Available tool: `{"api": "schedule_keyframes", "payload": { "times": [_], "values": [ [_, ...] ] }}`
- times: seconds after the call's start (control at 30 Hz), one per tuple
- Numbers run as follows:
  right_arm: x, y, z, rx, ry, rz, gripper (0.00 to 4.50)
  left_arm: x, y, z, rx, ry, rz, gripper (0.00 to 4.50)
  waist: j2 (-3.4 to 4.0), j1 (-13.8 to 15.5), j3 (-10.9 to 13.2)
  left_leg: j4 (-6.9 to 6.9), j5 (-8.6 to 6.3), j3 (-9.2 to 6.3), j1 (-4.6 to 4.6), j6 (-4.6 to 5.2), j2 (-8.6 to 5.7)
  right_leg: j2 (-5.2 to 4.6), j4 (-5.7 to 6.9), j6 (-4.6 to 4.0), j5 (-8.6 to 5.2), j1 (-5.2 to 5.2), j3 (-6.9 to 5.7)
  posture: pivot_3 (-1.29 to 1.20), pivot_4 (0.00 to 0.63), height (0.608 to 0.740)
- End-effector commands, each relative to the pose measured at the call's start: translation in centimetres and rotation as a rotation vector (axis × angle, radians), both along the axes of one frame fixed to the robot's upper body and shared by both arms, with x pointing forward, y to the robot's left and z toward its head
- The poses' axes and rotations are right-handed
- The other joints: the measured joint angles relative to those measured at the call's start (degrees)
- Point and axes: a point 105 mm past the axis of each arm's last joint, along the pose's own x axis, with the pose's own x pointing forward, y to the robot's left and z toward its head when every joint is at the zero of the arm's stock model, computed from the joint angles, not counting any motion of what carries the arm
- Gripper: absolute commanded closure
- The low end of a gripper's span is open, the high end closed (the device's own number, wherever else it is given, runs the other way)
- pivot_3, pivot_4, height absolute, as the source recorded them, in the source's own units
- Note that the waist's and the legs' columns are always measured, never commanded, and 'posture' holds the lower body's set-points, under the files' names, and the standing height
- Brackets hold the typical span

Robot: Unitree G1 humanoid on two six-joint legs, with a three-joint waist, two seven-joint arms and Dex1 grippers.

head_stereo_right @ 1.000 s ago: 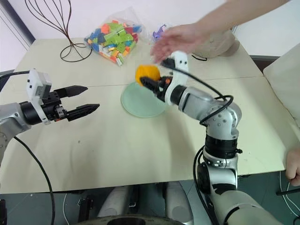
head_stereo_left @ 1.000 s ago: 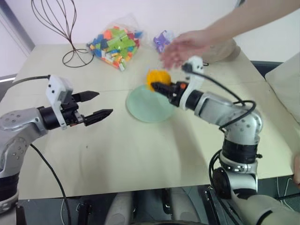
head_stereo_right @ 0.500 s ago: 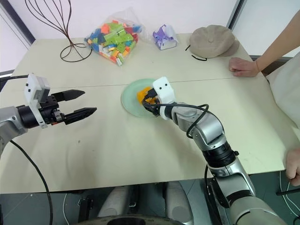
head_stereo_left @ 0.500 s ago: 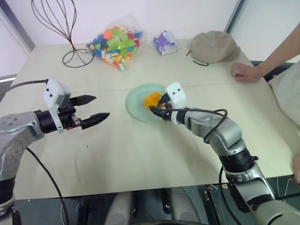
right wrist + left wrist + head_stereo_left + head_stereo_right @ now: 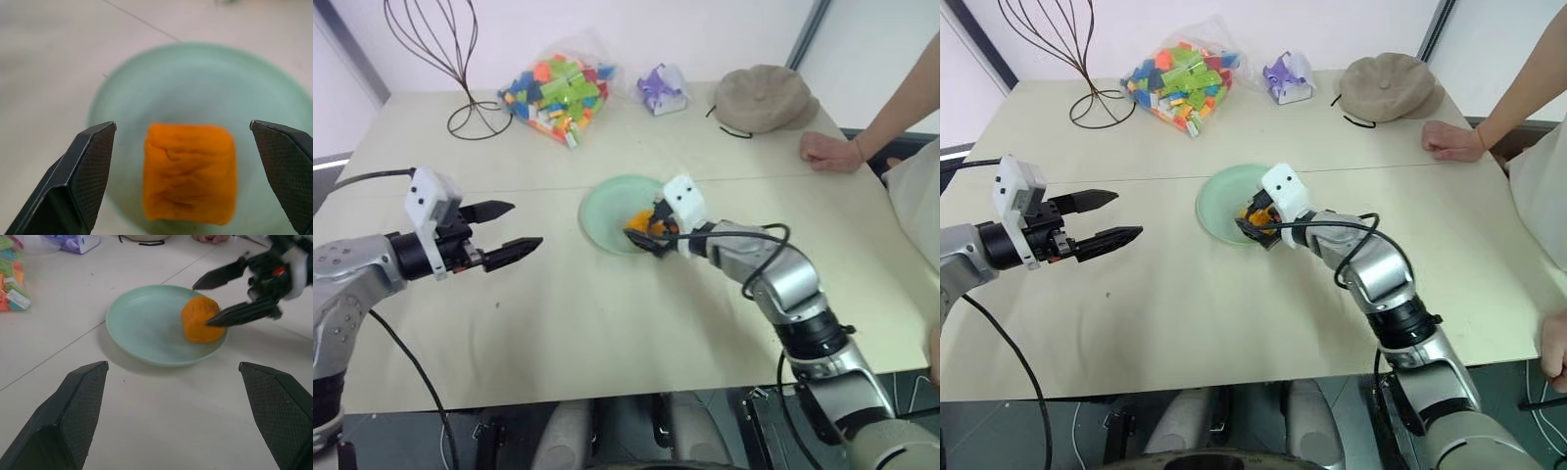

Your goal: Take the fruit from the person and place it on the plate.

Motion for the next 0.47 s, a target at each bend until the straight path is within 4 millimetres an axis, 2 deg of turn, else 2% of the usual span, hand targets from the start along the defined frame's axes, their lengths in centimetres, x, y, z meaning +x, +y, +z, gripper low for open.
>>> {"api": "schedule_keyframes", "payload": {
  "times": [0.03, 0.1, 0.2, 0.3, 0.47],
  "values": [
    [-2.9, -2.0, 4.7, 0.041, -0.100, 0.108, 0.03, -0.3, -0.4, 0.9, 0.013, -0.038, -0.026, 0.00, -0.01, 0.0, 0.0, 0.00, 0.00, 0.00, 0.00, 0.00, 0.00, -0.02, -0.02, 0.00, 0.00, 0.01, 0.00, 0.00, 0.150, 0.740],
    [-4.5, -3.6, 6.1, 0.033, -0.114, 0.139, 0.03, -0.3, -0.4, 0.9, 0.014, -0.035, -0.031, 0.00, -0.02, 0.1, 0.0, 0.00, -0.01, 0.00, -0.01, 0.01, -0.01, -0.07, -0.06, 0.00, 0.00, 0.03, -0.01, 0.00, 0.150, 0.740],
    [-6.2, -5.7, 6.9, -0.010, -0.102, 0.128, 0.03, -0.3, -0.3, 0.8, 0.016, -0.030, -0.038, 0.00, -0.03, 0.0, 0.0, 0.00, -0.02, -0.01, 0.01, 0.03, 0.01, -0.06, -0.07, 0.00, -0.01, 0.06, -0.01, 0.00, 0.150, 0.740],
    [-7.3, -7.4, 6.5, -0.061, -0.068, 0.101, 0.03, -0.2, -0.5, 0.7, 0.018, -0.025, -0.053, 0.00, -0.04, -0.1, 0.0, 0.00, -0.02, 0.01, 0.02, 0.03, 0.06, -0.03, -0.07, -0.15, -0.10, 0.06, 0.00, 0.00, 0.150, 0.740],
    [-8.4, -8.5, 5.6, -0.104, -0.018, 0.093, 0.03, 0.0, -0.6, 0.7, 0.020, -0.018, -0.070, 0.00, -0.05, 0.0, 0.0, 0.02, -0.02, 0.04, 0.03, 0.03, 0.06, -0.02, -0.08, -0.16, -0.12, 0.06, 0.03, 0.00, 0.150, 0.740]
  ]
}}
